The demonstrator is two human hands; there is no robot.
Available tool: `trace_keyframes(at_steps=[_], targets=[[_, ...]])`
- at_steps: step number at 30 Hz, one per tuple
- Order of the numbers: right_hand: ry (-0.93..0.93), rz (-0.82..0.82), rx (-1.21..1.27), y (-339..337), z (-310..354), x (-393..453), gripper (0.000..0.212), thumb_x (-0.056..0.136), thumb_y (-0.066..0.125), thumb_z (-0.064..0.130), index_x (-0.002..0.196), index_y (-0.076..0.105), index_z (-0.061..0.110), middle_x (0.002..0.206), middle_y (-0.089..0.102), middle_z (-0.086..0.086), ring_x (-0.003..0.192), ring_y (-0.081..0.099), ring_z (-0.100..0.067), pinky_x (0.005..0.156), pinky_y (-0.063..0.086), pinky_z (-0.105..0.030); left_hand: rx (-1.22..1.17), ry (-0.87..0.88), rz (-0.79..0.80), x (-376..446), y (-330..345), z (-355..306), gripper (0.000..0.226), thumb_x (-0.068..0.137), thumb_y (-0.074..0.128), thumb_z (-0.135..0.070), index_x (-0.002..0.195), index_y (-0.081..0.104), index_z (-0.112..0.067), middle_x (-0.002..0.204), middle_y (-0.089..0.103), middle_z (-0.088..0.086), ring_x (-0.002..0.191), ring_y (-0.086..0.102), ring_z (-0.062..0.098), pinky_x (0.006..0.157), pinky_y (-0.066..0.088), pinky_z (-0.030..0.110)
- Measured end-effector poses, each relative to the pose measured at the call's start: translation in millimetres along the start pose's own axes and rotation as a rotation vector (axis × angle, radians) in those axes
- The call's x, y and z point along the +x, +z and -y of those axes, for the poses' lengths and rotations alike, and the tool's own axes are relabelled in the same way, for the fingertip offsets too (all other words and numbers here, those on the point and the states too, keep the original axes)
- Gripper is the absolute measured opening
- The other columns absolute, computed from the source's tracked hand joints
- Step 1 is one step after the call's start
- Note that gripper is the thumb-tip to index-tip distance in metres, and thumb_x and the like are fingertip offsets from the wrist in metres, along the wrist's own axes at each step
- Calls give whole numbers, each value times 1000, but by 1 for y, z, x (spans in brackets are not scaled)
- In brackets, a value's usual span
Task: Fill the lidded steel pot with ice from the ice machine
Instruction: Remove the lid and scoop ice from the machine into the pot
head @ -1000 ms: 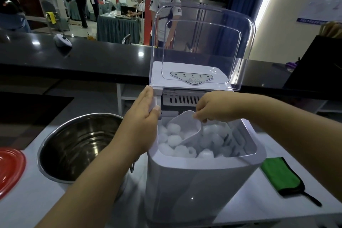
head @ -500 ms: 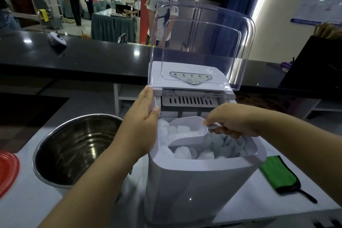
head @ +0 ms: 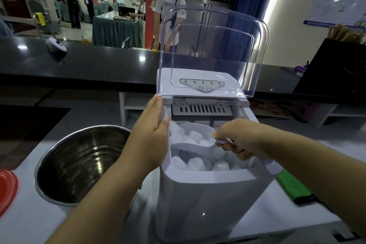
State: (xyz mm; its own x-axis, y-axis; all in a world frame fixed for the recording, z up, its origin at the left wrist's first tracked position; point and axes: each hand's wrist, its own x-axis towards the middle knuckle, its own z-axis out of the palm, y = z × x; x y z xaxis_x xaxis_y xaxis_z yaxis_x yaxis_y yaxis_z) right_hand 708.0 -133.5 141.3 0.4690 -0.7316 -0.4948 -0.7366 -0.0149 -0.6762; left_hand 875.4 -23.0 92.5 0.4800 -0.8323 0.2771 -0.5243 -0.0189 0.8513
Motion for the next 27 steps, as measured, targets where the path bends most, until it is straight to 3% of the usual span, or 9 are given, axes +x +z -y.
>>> trace_keyframes(at_steps=[10, 16, 27], targets=[[-26, 88, 173, -6, -10, -3, 32, 96, 52, 24, 70, 56, 6, 56, 43, -4, 45, 26, -10, 35, 22, -18, -6, -1, -8, -1, 0, -2, 50, 101, 31, -19, 149, 16, -24, 155, 15, -14, 140, 10, 0, 111, 9, 17], [-9, 121, 283, -3, -16, -1, 31, 97, 50, 25, 72, 53, 8, 56, 43, -3, 45, 27, -9, 36, 24, -18, -29, -10, -28, -2, -1, -3, 48, 101, 31, -19, 148, 22, -23, 154, 19, -15, 134, 14, -7, 110, 10, 15], [-54, 117, 404, 4, -17, 0, 25, 97, 52, 24, 79, 58, 7, 59, 46, -2, 44, 32, -7, 36, 31, -15, -46, -2, -37, -2, 0, -1, 48, 101, 30, -16, 148, 22, -23, 153, 20, -16, 130, 15, -10, 108, 11, 13]])
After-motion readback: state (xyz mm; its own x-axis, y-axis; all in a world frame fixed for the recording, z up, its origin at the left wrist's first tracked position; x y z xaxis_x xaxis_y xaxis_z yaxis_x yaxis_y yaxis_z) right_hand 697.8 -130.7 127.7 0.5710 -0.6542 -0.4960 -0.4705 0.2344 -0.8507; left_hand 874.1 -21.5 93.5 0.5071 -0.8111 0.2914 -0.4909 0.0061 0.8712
